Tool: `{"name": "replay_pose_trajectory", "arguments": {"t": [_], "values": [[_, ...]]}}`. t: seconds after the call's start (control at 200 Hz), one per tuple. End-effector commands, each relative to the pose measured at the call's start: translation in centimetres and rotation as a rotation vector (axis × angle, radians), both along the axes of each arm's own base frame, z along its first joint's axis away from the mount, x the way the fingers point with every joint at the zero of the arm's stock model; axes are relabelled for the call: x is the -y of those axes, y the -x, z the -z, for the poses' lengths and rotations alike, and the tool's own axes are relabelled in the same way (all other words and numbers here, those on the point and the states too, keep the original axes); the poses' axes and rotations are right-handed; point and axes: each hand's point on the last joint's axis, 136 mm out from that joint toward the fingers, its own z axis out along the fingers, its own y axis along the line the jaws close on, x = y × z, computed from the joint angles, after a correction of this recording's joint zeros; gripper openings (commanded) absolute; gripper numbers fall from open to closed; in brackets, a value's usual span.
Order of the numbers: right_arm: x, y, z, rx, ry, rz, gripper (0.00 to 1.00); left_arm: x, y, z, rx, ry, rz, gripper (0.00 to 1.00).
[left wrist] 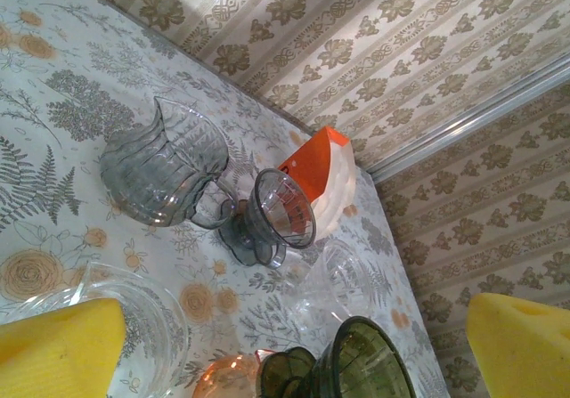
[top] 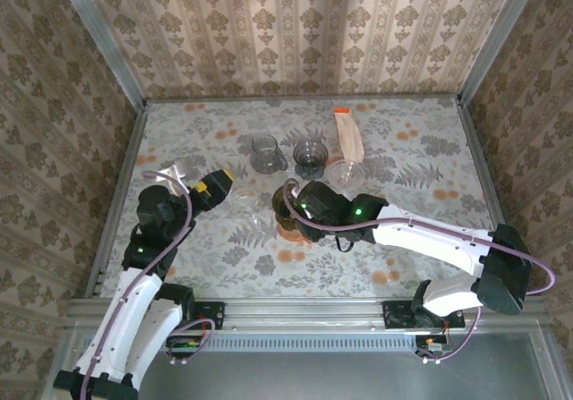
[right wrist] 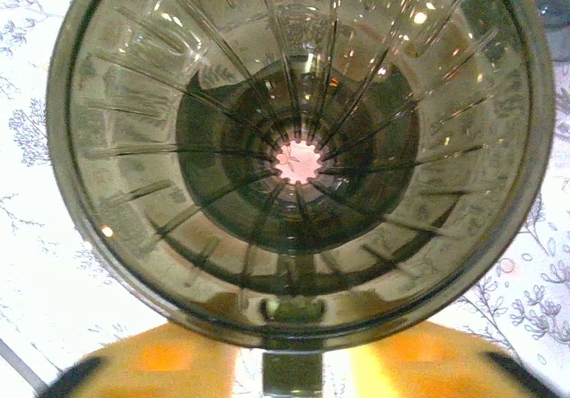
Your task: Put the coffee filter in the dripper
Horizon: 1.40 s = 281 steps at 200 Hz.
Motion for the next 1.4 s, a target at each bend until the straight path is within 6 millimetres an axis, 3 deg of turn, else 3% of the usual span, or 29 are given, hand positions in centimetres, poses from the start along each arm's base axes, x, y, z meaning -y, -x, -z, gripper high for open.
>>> {"name": "replay_pose_trajectory", "arguments": {"t": [0.0, 0.18, 0.385, 0.575, 0.695, 0.795, 0.935, 0.975, 1.015, 1.23, 1.4], "values": [[0.4, 0.0, -0.4, 0.012, -0.025, 0.022, 0.59, 0.1, 0.0, -0.8, 0.034, 0.000, 0.013, 1.00], [1.1, 0.0, -2.3, 0.051, -0.077, 0.058, 0.72, 0.0, -0.1, -1.0, 0.036, 0.003, 0.008, 1.00], [3.4, -1.1, -5.7, 0.142, -0.166, 0.181, 0.75, -0.8, -0.3, -1.9, 0.046, -0.018, -0.023, 1.00], [6.2, -4.2, -8.7, 0.211, -0.243, 0.308, 0.76, -3.0, -1.0, -1.5, -0.031, 0.010, -0.152, 1.00], [7.6, -7.2, -9.8, 0.224, -0.265, 0.362, 0.73, -2.8, -1.5, -2.0, -0.005, 0.105, -0.112, 1.00], [8.9, -9.9, -9.7, 0.205, -0.264, 0.421, 0.69, -2.9, -1.8, -2.0, -0.001, 0.175, -0.091, 1.00], [11.4, -14.1, -8.6, 0.161, -0.250, 0.522, 0.41, -2.8, -1.6, -3.8, 0.098, 0.246, -0.019, 1.00], [12.2, -15.1, -8.4, 0.158, -0.246, 0.542, 0.37, -2.6, -1.5, -4.5, 0.116, 0.245, -0.003, 1.00], [12.7, -16.5, -6.9, 0.137, -0.212, 0.556, 0.34, -2.4, -1.5, -5.0, 0.122, 0.245, 0.012, 1.00], [13.7, -21.5, -5.0, 0.148, -0.131, 0.563, 0.32, -1.4, -2.3, -7.1, 0.152, 0.348, 0.099, 1.00], [13.7, -24.7, -3.9, 0.119, -0.109, 0.558, 0.28, -1.7, -3.1, -5.8, 0.134, 0.323, 0.060, 0.97]]}}
